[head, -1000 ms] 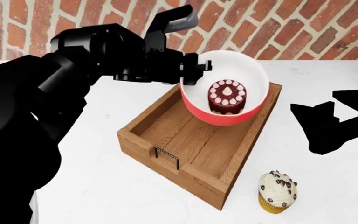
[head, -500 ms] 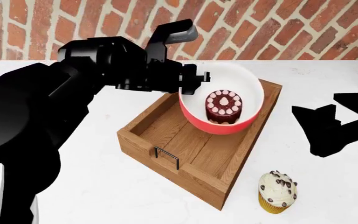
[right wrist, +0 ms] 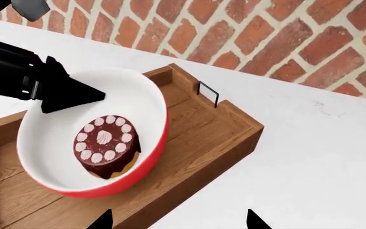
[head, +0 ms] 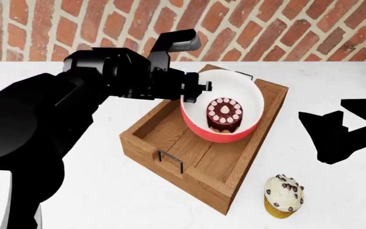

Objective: Pick up the bowl with cake and place it on the tray. Pick up the cupcake and place it on the tray.

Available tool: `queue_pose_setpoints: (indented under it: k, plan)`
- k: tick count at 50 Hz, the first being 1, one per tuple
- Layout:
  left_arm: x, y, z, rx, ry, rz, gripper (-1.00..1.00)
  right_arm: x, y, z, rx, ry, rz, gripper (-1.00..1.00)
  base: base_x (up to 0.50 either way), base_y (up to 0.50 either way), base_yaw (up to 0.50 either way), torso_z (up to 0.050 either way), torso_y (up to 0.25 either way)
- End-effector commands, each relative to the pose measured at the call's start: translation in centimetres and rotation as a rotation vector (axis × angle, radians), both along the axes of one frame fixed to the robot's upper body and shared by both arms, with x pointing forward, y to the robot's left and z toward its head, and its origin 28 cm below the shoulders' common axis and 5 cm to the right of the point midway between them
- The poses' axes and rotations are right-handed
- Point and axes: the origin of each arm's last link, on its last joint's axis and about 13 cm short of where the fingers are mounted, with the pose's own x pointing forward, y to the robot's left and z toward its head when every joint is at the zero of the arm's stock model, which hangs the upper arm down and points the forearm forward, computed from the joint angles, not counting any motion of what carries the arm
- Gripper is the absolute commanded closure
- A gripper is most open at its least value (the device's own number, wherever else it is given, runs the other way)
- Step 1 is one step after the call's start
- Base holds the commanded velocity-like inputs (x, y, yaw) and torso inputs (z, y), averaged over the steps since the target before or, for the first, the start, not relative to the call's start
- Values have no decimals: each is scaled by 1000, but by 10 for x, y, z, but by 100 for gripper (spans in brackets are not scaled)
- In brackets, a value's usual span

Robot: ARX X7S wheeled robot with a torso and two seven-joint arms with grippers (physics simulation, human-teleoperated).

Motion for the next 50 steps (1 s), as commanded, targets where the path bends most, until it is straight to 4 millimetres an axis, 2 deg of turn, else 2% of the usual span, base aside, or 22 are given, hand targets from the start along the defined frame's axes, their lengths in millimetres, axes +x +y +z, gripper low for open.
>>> queue_pose_setpoints:
  k: [1, 20, 21, 30, 33, 36, 44, 50]
  plan:
    - [2, -3, 6, -97, -26, 18, 100, 0, -1, -2, 2, 5, -3, -100, 0, 0, 0, 0, 0]
    - [4, 0, -8, -65, -31, 67, 100, -1, -3, -5, 9, 7, -7, -100, 0, 0, 0, 1, 1]
    - [5, 0, -7, -62, -40, 71, -100, -1, -3, -6, 9, 7, -7, -100, 0, 0, 0, 0, 0]
    - [8, 1, -8, -29, -97, 73, -100, -1, -3, -6, 12, 9, -8, -100, 0, 0, 0, 0, 0]
    - [9, 1, -1, -37, -125, 58, -100, -1, -3, -6, 13, 10, -9, -100, 0, 0, 0, 0, 0]
    - [9, 2, 15, -52, -161, 45, -100, -2, -4, -7, 14, 11, -12, -100, 0, 0, 0, 0, 0]
    - [5, 10, 77, -39, -285, 69, -100, -3, -1, 0, 6, 5, 1, -100, 0, 0, 0, 0, 0]
    - [-14, 23, 115, -7, -344, 128, -100, -10, 4, 10, -28, 4, 25, -100, 0, 0, 0, 0, 0]
